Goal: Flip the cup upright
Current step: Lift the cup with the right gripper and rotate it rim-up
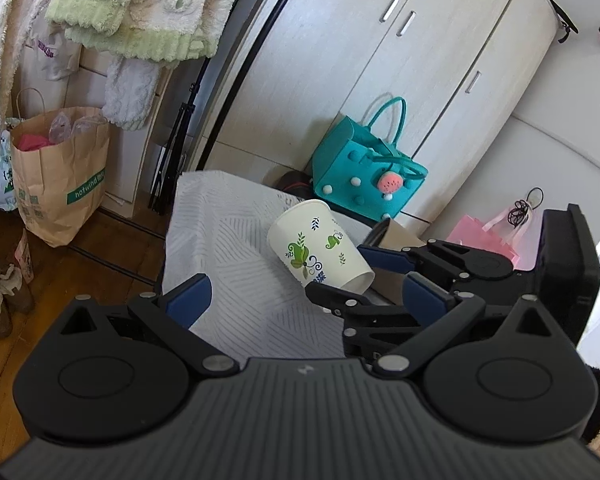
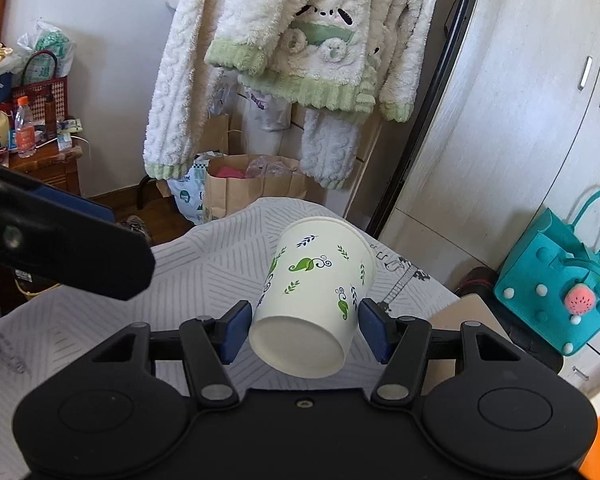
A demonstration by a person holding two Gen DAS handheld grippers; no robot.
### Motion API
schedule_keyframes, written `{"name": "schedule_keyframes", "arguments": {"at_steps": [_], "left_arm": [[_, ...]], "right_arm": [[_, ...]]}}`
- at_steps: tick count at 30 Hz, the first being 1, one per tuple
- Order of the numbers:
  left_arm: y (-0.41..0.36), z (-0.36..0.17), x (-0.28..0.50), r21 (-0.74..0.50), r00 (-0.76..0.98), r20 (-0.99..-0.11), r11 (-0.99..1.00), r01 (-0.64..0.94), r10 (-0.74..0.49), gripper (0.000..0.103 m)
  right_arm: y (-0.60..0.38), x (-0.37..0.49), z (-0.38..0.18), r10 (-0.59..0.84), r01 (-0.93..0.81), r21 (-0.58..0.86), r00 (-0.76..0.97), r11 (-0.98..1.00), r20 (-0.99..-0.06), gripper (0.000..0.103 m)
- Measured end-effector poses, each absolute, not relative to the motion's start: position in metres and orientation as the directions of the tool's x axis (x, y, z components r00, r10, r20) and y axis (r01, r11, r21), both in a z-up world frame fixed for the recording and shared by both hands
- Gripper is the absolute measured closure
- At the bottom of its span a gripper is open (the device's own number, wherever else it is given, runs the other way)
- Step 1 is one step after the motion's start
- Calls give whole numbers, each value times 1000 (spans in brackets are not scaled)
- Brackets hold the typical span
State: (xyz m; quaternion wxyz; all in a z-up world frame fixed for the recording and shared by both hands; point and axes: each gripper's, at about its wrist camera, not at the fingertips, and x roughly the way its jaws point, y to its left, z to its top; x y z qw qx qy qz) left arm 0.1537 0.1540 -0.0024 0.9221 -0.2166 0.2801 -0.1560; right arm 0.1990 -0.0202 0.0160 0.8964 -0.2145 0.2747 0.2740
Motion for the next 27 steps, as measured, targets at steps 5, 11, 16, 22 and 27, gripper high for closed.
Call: {"name": "schedule_keyframes", "arguments": {"at_steps": [5, 11, 16, 22, 27], "left_arm": [[150, -3, 145, -500, 778, -459, 849, 172, -428, 0], [139, 0, 129, -490, 743, -499, 853, 182, -445, 0], [126, 6, 114, -490, 717, -506, 844, 217, -478, 0], [109, 14, 100, -493, 688, -505, 829, 266, -521, 0], [89, 17, 94, -499, 643, -516, 809, 313, -566, 0]], "right_arm": [[-29, 179, 21, 377, -618, -240, 694, 748, -614, 39], [-43, 150, 31, 377, -622, -249, 695, 742, -612, 40], [-59, 126, 35, 361, -615, -267, 702, 742, -614, 40], [-80, 100, 40, 335, -603, -289, 710, 744, -619, 40], [-99, 83, 40, 306, -581, -302, 721, 756, -622, 40]]}}
